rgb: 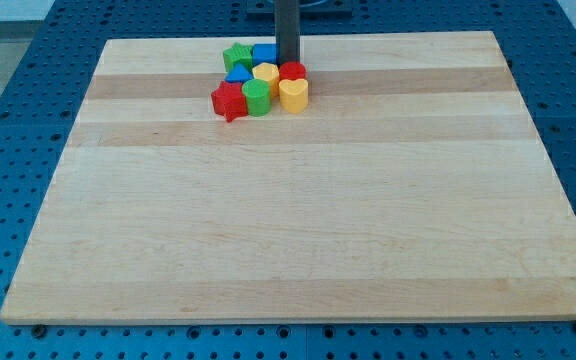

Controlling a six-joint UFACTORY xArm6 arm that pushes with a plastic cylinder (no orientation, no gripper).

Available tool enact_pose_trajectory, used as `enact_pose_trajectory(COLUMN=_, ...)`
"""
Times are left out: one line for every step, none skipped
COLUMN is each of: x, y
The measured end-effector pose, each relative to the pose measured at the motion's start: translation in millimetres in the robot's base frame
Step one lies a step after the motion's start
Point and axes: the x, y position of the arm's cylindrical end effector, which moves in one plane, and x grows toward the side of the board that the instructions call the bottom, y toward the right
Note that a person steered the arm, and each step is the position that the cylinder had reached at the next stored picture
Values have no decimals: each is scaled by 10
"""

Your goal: Move the red star to the bottom left

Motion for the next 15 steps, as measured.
enact_pose_trajectory(x=-29, y=0)
enact_pose_trajectory(x=-43, y=0)
enact_pose_trajectory(x=-181, y=26)
enact_pose_trajectory(x=-552, y=27)
enact_pose_trajectory(x=-670, y=-381)
enact_pose_trajectory(x=-474, y=-948)
enact_pose_trajectory(x=-60, y=-1228)
enact_pose_trajectory(x=-272, y=-1256)
enact_pose_trajectory(x=-502, y=-1134)
enact_pose_trajectory(x=-657, y=-847)
enact_pose_trajectory(x=-460, y=-673)
enact_pose_trajectory(x=39, y=-785)
enact_pose_trajectory(x=527, y=-830)
enact_pose_trajectory(x=974, y=-746)
enact_pose_trajectory(x=1186, y=-1055)
